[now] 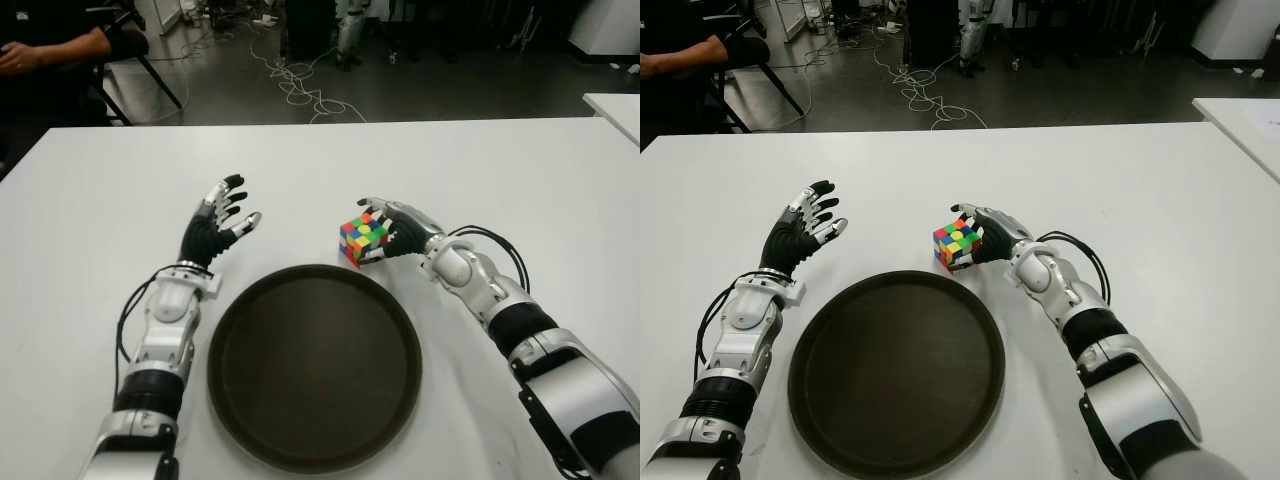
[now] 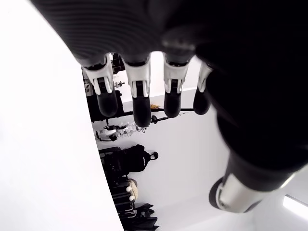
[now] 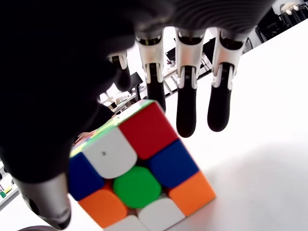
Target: Pick up the Rubik's Cube and put it in the plate
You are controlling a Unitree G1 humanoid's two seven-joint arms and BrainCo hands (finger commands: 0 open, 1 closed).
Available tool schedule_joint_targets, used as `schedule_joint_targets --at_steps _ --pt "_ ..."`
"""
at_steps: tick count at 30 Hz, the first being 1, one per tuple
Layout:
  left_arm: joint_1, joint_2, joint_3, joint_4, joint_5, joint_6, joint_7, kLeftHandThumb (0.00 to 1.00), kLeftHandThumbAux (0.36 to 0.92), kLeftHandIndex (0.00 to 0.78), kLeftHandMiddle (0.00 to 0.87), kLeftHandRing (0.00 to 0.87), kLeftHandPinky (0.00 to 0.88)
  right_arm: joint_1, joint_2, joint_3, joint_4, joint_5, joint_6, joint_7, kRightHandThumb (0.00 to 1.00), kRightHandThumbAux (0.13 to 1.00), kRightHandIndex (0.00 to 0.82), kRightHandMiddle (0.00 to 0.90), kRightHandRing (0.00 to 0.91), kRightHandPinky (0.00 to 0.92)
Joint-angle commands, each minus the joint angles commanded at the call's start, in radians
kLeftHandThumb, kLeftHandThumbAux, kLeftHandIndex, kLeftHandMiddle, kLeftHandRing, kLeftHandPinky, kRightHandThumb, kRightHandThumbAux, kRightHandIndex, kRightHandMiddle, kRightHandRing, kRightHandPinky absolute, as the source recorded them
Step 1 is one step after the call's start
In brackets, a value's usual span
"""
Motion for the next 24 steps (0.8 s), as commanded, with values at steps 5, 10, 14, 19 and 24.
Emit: schedule_joint_targets --at_steps 5,10,14,19,24 --pt "-0.001 0.001 0.000 0.001 -0.004 -0.001 -0.007 0.095 0.738 0.076 0.127 0.114 0.104 0.001 -0.006 0.001 -0.006 0.004 -0.025 0.017 0.000 0.734 0.150 0.265 0.330 0.406" --pt "0.001 0.002 -0.002 -0.008 -0.004 0.006 -0.013 0.076 0.725 0.073 0.119 0.105 0.098 0.000 -0.013 0.003 0.003 0.002 -0.062 0.014 0.000 0.749 0.157 0.267 0.326 0.401" --pt "0.002 0.003 -0.003 -0.013 -0.003 0.010 -0.014 0.067 0.720 0.070 0.108 0.094 0.088 -0.001 -0.015 0.004 0.005 0.000 -0.069 0.015 0.000 0.742 0.154 0.260 0.314 0.389" --pt "0.003 0.002 -0.002 -0.013 0.000 0.006 -0.010 0.069 0.724 0.072 0.106 0.095 0.091 0.000 -0.017 0.004 0.005 0.001 -0.074 0.015 0.000 0.744 0.155 0.270 0.329 0.408" --pt "0.002 0.002 -0.001 -0.010 0.004 0.007 -0.005 0.075 0.722 0.075 0.106 0.099 0.100 -0.003 -0.019 0.006 0.011 0.000 -0.084 0.015 0.000 0.742 0.152 0.271 0.334 0.413"
